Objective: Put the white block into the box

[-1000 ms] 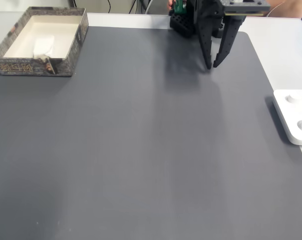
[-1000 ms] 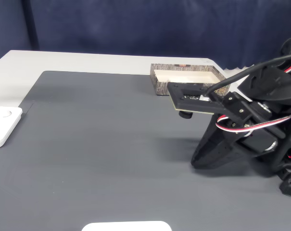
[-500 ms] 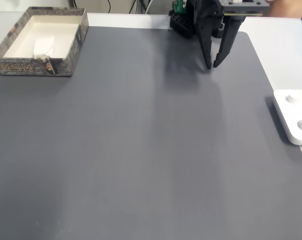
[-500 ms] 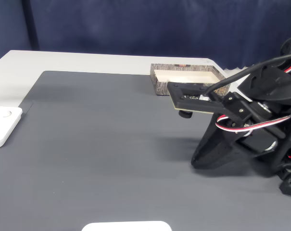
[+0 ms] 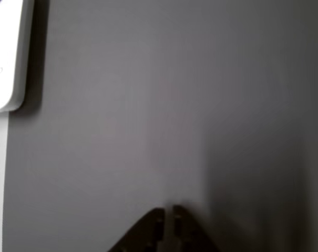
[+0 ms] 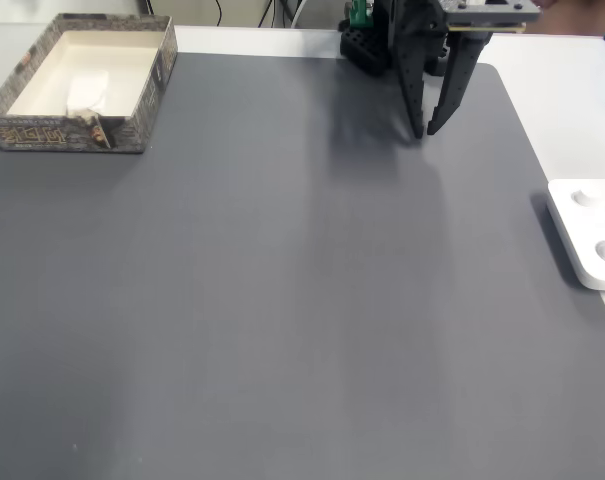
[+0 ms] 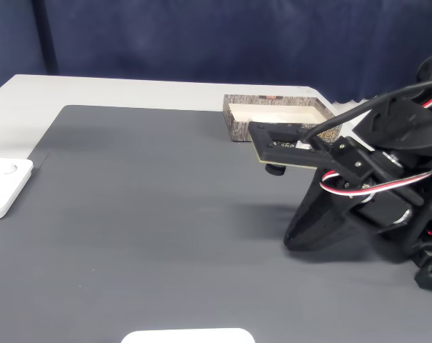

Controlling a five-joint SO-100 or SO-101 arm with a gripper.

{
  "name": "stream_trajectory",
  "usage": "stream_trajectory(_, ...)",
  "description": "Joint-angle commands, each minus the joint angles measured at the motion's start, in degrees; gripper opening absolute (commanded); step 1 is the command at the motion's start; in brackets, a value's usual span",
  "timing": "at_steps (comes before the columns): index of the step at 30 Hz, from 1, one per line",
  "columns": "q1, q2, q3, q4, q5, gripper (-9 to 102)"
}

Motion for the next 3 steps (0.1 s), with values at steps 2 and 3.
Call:
stream_trajectory(2, 0.7, 2.0, 1.1, 0.1, -0.5, -2)
stream_trajectory(3, 0.7, 2.0, 1.1, 0.1, -0.5, -2)
